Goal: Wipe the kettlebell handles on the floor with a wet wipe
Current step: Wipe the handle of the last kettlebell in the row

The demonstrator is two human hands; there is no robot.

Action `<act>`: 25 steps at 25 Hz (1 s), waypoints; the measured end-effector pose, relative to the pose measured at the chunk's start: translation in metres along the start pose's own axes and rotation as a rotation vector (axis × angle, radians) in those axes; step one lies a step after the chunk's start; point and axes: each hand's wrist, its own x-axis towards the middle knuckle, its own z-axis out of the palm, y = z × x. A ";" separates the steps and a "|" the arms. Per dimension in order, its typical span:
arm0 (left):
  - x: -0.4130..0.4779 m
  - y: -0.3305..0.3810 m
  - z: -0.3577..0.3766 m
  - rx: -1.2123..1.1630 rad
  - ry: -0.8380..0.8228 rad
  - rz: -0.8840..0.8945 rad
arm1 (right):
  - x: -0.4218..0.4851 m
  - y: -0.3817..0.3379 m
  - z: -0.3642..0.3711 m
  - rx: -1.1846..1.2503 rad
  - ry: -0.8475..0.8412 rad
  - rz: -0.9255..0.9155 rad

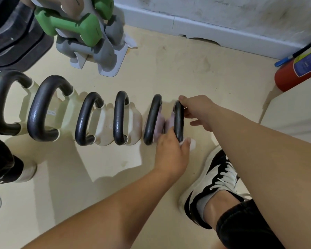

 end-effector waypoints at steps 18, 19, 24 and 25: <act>-0.025 0.000 -0.054 -0.001 -0.032 -0.119 | -0.022 -0.011 0.006 0.001 -0.002 0.023; -0.022 0.008 -0.065 0.010 -0.021 -0.100 | -0.023 -0.011 0.005 -0.002 0.026 0.031; -0.006 0.058 -0.106 -0.095 -0.021 0.042 | -0.045 -0.020 -0.005 0.008 0.222 -0.168; -0.004 0.062 -0.110 -0.114 -0.046 0.055 | -0.052 -0.025 -0.008 0.103 0.071 -0.184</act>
